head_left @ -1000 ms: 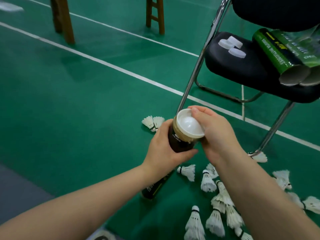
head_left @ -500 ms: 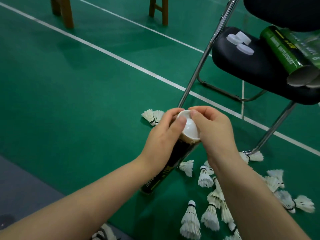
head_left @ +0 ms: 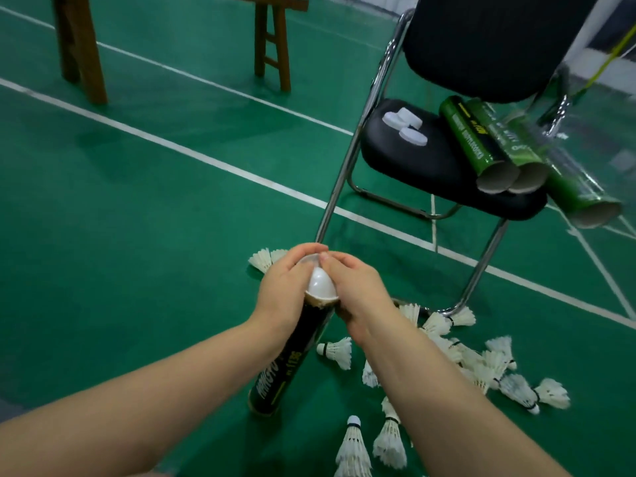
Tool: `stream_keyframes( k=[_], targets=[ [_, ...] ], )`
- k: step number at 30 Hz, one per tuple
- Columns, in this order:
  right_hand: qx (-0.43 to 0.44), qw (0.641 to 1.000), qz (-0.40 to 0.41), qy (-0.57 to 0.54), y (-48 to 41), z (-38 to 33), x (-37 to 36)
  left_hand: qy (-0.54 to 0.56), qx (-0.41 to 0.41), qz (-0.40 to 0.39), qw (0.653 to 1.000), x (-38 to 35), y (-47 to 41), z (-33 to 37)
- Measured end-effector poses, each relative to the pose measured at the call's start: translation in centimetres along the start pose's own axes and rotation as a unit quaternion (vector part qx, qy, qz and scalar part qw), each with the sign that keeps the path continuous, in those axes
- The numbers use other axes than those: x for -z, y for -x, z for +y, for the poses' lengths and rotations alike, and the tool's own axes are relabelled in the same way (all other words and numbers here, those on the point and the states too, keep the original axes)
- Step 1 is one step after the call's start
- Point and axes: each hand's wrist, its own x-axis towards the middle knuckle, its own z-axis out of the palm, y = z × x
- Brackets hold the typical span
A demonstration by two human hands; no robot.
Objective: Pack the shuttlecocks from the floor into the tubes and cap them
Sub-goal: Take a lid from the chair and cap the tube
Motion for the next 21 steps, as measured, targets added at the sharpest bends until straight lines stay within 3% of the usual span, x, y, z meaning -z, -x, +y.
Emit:
stream_keyframes(
  k=[4, 7, 11, 17, 21],
  targets=[
    [-0.131, 0.982, -0.048, 0.13, 2.3, -0.6, 1.8, -0.112, 0.059, -0.065, 0.99, 0.1, 1.2, -0.1],
    [-0.135, 0.982, -0.111, 0.07, 4.8, 0.2, 3.2, -0.176, 0.122, -0.11, 0.971, -0.2, 3.1, 0.7],
    [-0.05, 0.987, -0.155, -0.005, 7.8, 1.3, 4.9, -0.208, 0.098, -0.129, 0.965, -1.3, 5.2, 2.8],
    [0.118, 0.97, -0.191, 0.095, 13.8, -3.2, 9.0, -0.179, -0.013, -0.21, 0.961, -3.8, 8.9, 8.5],
    [0.217, 0.952, -0.174, 0.127, 18.9, -6.3, 11.4, -0.181, -0.132, -0.206, 0.953, -5.6, 12.3, 12.2]
  ],
)
